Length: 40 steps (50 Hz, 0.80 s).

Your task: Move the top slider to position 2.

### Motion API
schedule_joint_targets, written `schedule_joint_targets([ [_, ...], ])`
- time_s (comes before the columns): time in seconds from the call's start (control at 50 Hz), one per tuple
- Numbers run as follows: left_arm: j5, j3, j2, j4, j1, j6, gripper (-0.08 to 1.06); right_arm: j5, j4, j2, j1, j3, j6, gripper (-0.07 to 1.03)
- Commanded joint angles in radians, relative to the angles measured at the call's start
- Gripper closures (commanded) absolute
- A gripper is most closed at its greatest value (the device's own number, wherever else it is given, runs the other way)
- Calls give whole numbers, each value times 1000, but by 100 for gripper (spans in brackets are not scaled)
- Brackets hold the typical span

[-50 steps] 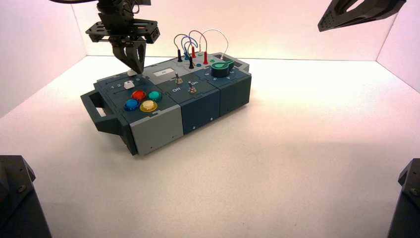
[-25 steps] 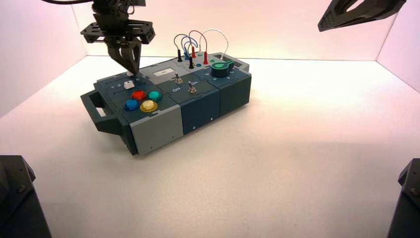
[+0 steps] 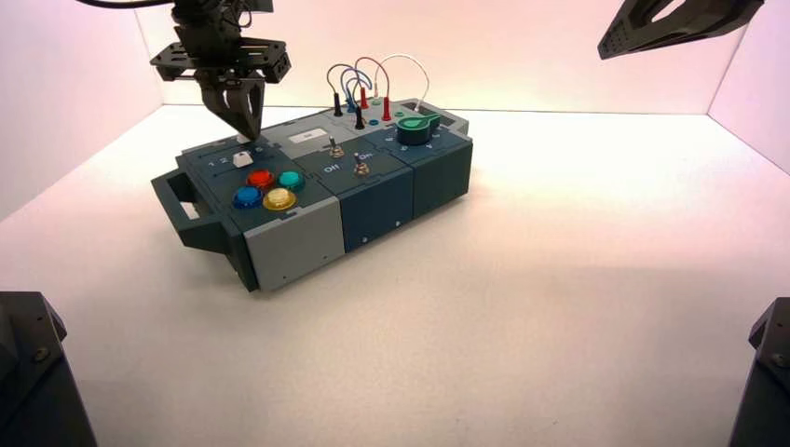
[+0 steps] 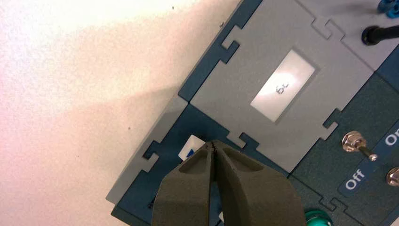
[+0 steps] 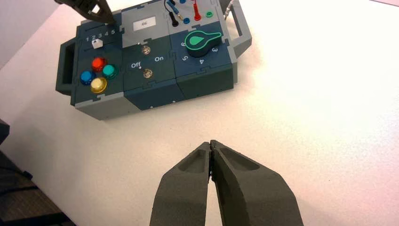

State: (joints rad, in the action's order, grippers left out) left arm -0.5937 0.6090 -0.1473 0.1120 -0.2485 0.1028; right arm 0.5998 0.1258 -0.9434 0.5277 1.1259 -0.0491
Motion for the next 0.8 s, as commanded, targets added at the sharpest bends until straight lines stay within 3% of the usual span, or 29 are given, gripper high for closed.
schedule_joint_targets([
  [0.02,3,-5,28,-5,18,2,101,-8,5,2,0,-23,-5,98],
  [0.8,-26,9,67,-5,25,0,101,-3,5,3,0,-25,-5,98],
])
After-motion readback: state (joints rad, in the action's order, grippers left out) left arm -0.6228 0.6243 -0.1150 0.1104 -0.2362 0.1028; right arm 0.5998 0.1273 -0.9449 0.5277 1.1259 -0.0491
